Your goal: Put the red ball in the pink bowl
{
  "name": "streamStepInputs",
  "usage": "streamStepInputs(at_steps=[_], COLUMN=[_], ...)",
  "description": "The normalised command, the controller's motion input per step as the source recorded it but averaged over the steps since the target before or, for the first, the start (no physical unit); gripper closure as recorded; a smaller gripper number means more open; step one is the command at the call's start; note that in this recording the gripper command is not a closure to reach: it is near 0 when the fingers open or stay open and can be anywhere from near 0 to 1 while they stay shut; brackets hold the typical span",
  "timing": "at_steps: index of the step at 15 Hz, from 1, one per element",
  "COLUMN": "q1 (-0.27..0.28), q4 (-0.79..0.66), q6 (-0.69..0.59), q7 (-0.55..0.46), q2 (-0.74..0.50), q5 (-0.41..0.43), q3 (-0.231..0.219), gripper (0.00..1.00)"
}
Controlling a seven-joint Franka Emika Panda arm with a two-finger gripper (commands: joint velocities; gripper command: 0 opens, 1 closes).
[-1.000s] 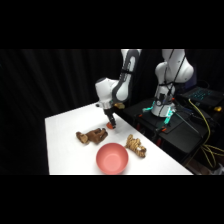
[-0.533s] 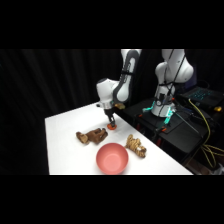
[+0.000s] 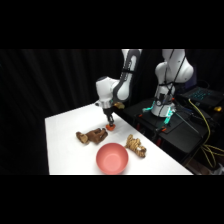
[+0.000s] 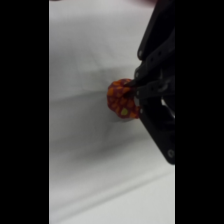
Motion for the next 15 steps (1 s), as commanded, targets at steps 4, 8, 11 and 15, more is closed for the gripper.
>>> streamStepInputs(at_steps=[4,8,11,15], q1=[0.293,0.225,0.148,0.111], q4=[-0.04,0.29,0.50,0.61], q6=[-0.32,-0.40,-0.32,-0.30], q7=[0.34,0.24,0.00,-0.12], q2=[-0.62,-0.20,0.28,0.48], q5=[-0.302,-0.328,-0.155,-0.120], q3=[-0.103,-0.007,0.072,0.065], gripper=[0.17,0.17,0.17,0.17])
